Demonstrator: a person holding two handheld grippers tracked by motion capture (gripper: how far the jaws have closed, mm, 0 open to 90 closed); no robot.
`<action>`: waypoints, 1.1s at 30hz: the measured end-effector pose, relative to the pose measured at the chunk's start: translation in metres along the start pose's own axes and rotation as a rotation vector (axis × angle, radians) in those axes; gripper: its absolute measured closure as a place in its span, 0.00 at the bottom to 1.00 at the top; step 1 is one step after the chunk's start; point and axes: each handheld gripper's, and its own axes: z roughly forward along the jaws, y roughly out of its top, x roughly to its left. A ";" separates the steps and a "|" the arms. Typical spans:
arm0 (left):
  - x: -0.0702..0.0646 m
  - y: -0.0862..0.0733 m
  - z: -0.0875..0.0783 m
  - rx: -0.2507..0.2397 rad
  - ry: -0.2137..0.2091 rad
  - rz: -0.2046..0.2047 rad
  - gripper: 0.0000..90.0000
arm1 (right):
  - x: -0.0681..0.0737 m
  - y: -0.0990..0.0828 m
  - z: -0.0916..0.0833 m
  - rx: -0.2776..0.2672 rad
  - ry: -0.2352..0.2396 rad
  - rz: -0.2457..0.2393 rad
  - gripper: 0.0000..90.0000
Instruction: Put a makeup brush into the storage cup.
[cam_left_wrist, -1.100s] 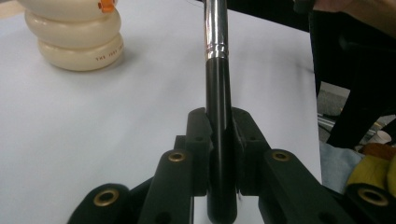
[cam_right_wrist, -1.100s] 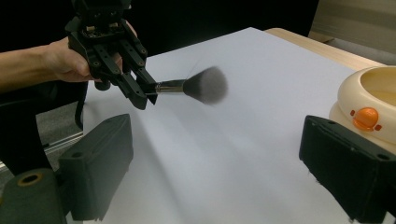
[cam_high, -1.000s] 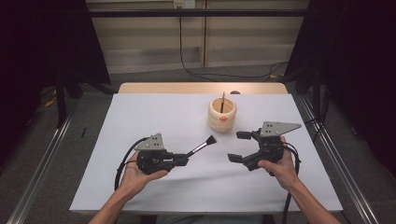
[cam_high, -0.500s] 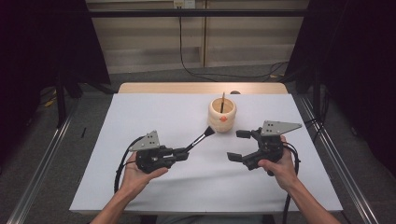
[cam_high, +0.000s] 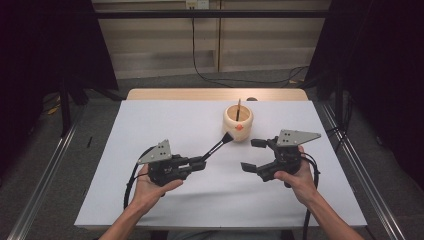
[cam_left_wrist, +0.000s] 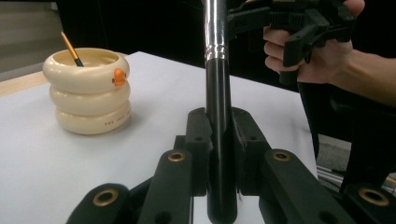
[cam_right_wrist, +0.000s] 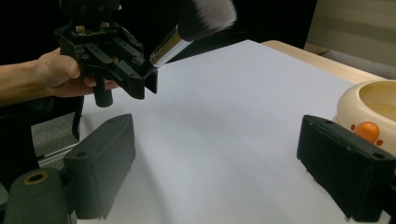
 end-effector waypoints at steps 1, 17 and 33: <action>-0.001 0.000 0.001 -0.003 -0.003 0.002 0.88 | 0.000 0.000 0.000 -0.002 -0.004 -0.004 0.13; -0.009 0.005 0.017 -0.028 -0.053 0.028 0.88 | 0.003 0.003 0.008 -0.052 0.069 -0.020 0.14; -0.014 0.009 0.038 -0.019 -0.096 0.052 0.88 | 0.007 0.005 0.014 -0.071 0.176 -0.002 0.27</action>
